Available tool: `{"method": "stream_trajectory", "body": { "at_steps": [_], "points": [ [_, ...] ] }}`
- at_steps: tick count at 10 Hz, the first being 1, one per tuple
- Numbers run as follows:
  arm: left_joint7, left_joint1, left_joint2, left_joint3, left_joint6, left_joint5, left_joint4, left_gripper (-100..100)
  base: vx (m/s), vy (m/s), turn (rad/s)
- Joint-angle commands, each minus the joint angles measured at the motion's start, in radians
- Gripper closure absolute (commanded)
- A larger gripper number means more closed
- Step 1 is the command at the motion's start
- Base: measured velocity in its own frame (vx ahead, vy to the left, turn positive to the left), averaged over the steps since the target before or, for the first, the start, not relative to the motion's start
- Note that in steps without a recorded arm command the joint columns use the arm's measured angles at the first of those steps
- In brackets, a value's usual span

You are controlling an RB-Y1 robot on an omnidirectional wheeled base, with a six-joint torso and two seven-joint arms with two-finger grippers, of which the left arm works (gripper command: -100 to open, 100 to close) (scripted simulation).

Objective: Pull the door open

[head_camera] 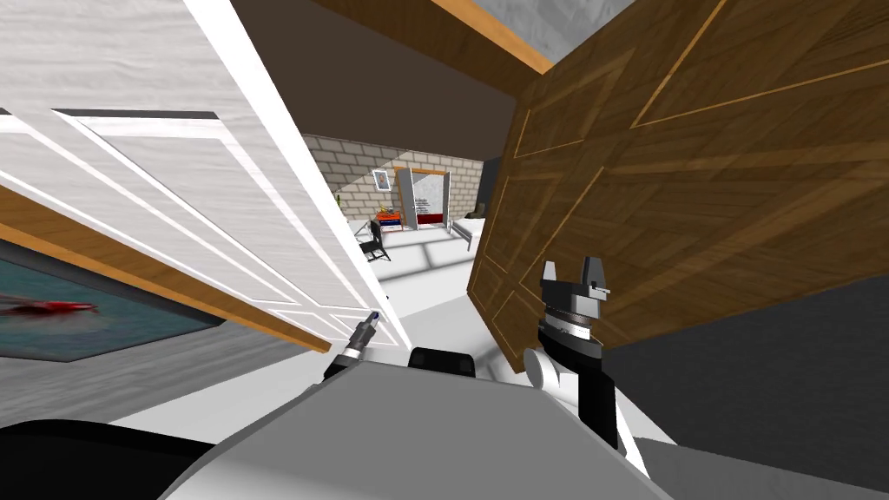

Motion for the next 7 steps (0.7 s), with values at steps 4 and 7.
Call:
{"method": "stream_trajectory", "body": {
  "at_steps": [4, 7],
  "points": [
    [0.028, 0.032, 0.032, -0.012, -0.079, -0.012, 0.031, 100, -0.190, 0.043, -0.127],
    [0.034, 0.037, 0.038, -0.017, -0.097, -0.017, 0.040, 100, -0.156, 0.037, -0.083]
  ]
}}
